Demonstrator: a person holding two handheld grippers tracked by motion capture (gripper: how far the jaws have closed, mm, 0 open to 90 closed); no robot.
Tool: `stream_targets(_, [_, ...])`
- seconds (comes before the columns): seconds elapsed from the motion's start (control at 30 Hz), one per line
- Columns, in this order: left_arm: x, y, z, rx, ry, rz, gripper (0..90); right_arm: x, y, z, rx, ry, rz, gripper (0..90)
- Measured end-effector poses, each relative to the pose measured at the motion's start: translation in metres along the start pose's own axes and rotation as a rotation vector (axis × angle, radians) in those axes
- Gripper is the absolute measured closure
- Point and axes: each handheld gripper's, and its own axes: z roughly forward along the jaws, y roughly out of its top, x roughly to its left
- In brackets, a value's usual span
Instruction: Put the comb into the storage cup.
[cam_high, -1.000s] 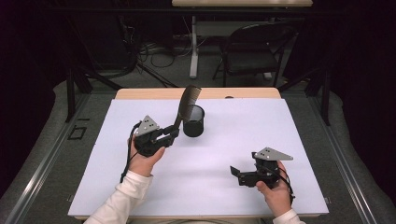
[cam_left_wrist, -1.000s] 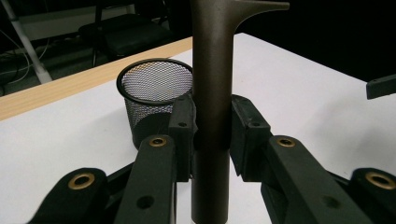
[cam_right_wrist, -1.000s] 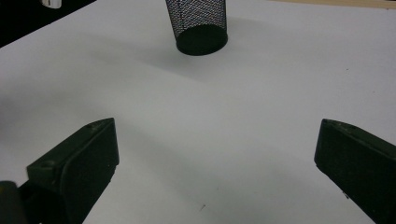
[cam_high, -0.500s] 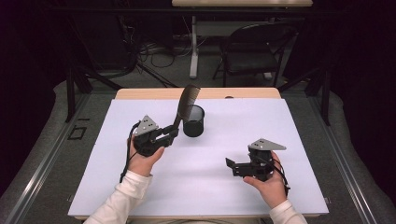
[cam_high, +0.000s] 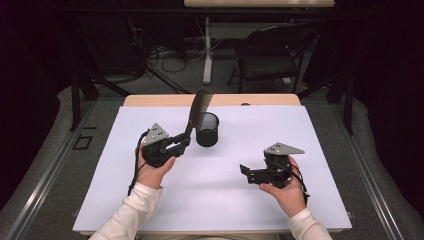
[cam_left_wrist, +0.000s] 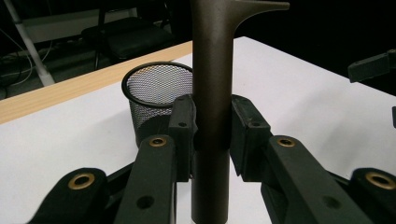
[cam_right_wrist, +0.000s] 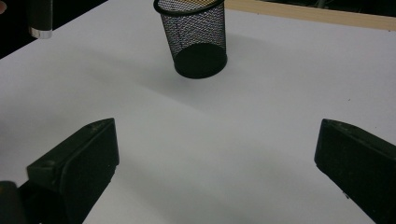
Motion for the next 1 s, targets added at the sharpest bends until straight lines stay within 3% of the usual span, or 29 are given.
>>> stream_targets(1.0, [0.001, -0.001, 0.0, -0.006, 0.007, -0.003, 72.6, 0.007, 0.057, 0.018, 0.019, 0.071, -0.014, 2.3])
